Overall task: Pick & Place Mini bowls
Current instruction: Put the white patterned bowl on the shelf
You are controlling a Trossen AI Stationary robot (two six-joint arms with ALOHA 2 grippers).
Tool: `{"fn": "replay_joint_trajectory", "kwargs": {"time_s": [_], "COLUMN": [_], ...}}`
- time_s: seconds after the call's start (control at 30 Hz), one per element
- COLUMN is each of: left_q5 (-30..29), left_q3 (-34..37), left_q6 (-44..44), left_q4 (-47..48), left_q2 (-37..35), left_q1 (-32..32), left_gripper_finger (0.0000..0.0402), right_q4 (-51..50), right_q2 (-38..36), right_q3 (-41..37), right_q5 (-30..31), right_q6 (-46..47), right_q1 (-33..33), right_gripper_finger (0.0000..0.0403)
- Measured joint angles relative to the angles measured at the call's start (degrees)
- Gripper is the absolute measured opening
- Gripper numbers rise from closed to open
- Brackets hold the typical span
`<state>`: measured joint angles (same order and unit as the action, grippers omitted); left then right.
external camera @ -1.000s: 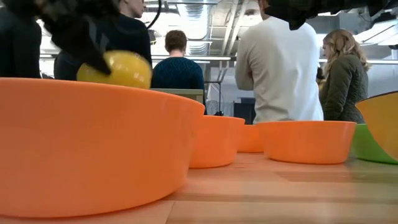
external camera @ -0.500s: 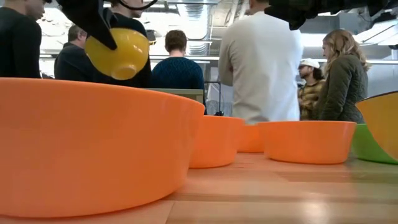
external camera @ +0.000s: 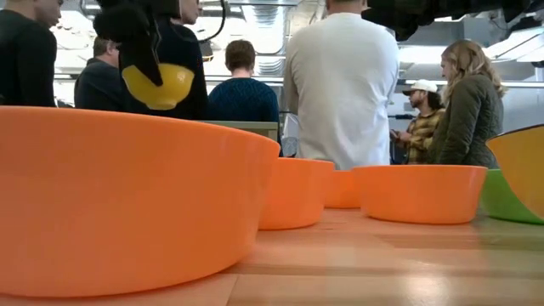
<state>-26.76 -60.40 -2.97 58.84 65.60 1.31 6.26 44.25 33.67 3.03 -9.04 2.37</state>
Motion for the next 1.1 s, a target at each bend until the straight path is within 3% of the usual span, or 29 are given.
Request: {"fn": "replay_joint_trajectory", "kwargs": {"time_s": [0.3, 0.5, 1.1], "left_q5": [0.3, 4.2, 5.7], "left_q3": [0.0, 0.0, 3.4], "left_q6": [6.0, 7.0, 7.1], "left_q4": [1.4, 1.6, 0.9], "left_q2": [0.0, 0.0, 0.0], "left_q1": [-12.4, -18.4, -23.3], "left_gripper_finger": [0.0020, 0.0021, 0.0021], "right_q4": [0.0, -0.3, -0.3], "right_q2": [0.0, 0.0, 0.0], "right_q3": [0.0, 0.0, 0.0], "right_q5": [0.0, 0.0, 0.0], "right_q6": [0.0, 0.0, 0.0], "right_q1": [0.0, 0.0, 0.0], "right_gripper_finger": [0.0179, 0.0179, 0.0179]}}
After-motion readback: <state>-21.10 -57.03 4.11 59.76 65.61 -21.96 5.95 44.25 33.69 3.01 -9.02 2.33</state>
